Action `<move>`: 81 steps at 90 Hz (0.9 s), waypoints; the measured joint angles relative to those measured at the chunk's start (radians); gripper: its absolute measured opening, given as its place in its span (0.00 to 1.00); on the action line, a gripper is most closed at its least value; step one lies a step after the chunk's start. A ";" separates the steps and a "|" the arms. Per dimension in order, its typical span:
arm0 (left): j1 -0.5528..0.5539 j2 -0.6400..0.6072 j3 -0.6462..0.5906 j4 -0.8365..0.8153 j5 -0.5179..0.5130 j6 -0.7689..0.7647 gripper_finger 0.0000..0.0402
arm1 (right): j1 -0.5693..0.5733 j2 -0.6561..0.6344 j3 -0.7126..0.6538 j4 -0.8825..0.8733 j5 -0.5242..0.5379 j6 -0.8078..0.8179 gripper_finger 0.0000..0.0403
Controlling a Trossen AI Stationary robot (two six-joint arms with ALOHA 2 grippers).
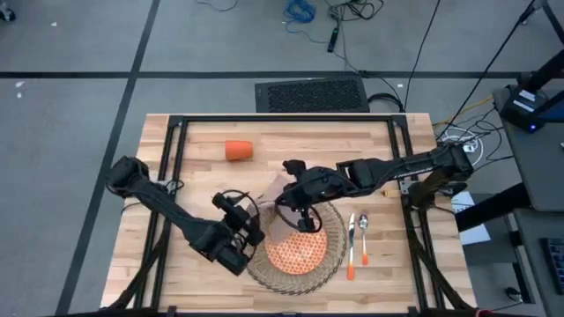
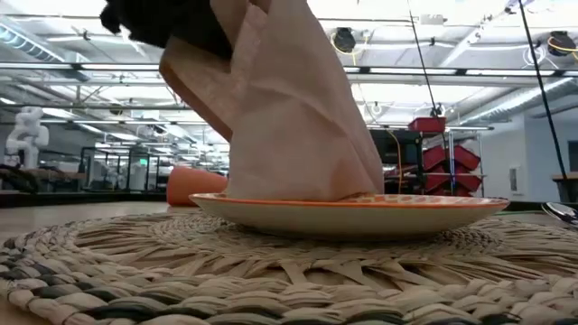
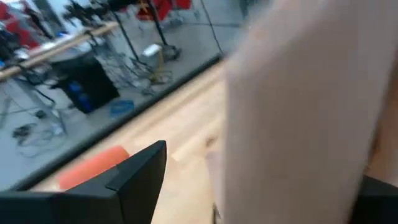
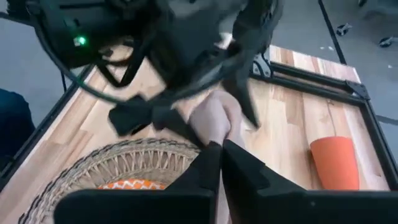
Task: Set table place
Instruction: Fold the white napkin
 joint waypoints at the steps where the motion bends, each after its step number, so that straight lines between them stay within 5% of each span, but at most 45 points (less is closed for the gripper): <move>1: 0.000 0.000 -0.005 0.014 0.002 0.010 0.68 | 0.000 0.000 0.000 0.002 -0.001 0.000 0.00; 50: 0.043 0.003 -0.053 0.055 -0.052 0.012 0.67 | 0.006 0.000 0.000 -0.001 -0.029 0.009 0.00; 81: 0.043 -0.009 -0.052 0.075 -0.044 0.119 0.37 | 0.007 0.000 0.000 -0.002 -0.030 0.021 0.00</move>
